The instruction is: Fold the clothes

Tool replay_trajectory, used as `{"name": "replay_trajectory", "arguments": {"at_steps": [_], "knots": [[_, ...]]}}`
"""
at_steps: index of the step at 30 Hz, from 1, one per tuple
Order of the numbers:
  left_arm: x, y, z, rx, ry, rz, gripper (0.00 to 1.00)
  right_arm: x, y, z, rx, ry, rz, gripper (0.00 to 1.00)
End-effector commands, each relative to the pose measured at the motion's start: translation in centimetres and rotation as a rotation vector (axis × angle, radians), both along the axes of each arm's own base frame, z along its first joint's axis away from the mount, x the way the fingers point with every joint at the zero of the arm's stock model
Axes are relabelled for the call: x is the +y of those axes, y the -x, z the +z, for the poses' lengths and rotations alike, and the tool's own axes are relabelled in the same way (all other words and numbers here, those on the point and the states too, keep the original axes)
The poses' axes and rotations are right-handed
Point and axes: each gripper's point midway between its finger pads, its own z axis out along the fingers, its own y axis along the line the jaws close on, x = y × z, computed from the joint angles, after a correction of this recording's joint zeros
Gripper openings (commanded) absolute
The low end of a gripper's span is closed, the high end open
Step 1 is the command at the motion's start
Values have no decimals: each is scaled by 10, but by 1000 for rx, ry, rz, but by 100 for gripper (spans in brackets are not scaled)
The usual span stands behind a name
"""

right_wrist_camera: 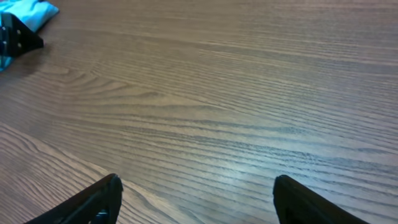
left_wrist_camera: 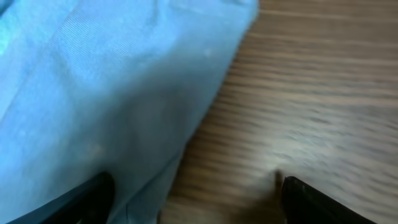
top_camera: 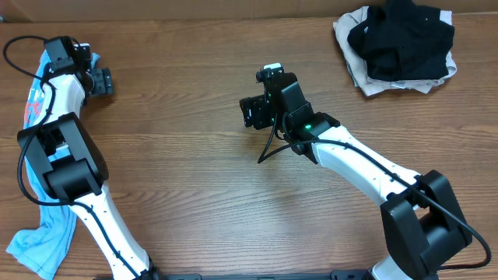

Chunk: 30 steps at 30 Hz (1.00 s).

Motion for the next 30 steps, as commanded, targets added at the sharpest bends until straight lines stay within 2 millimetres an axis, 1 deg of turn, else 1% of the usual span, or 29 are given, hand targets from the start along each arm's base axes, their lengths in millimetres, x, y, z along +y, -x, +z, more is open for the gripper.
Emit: {"name": "replay_trajectory", "arguments": {"at_steps": [1, 5, 6, 8, 9, 11, 12, 15, 18, 19, 20, 21, 22, 24, 26, 28, 30], "knots": [[16, -5, -4, -18, -31, 12, 84, 0, -8, 8, -26, -4, -16, 78], [18, -4, -18, -2, -37, 19, 79, 0, -8, 9, -28, -5, -17, 74], [20, -3, -19, 6, -48, 28, 75, 0, -8, 9, -30, -6, -17, 73], [24, -1, -20, 13, -63, 48, 61, 0, -9, 10, -32, -7, -17, 72], [25, -1, -18, 10, -69, 51, 56, 0, -9, 10, -32, -8, -17, 71], [27, -3, -10, -4, -79, 55, 45, 0, -9, 10, -33, -7, -17, 71], [27, -4, -5, -10, -83, 58, 43, 0, -9, 10, -34, -5, -21, 71], [26, -8, 14, -28, -85, 62, 42, -3, -11, 10, -40, 4, -34, 70], [29, -9, 32, -38, -88, 101, 43, -3, -11, 10, -41, 5, -37, 70], [33, -6, 41, -34, -90, 143, 46, -3, -11, 10, -41, 5, -36, 70], [35, -3, 44, -27, -90, 169, 48, -3, -11, 10, -41, 5, -37, 70], [41, 6, 56, -1, -92, 248, 53, -3, -11, 10, -41, 5, -37, 70], [43, 11, 62, 12, -92, 278, 55, -3, -11, 10, -41, 5, -37, 70], [43, 15, 70, 32, -86, 284, 58, -3, -11, 10, -41, 6, -37, 70], [44, 18, 74, 43, -83, 287, 65, -3, -11, 10, -41, 6, -36, 70], [47, 21, 73, 49, -82, 291, 69, -3, -11, 10, -41, 6, -37, 71], [49, 23, 70, 59, -84, 287, 70, -3, -11, 10, -41, 6, -37, 71]]}}
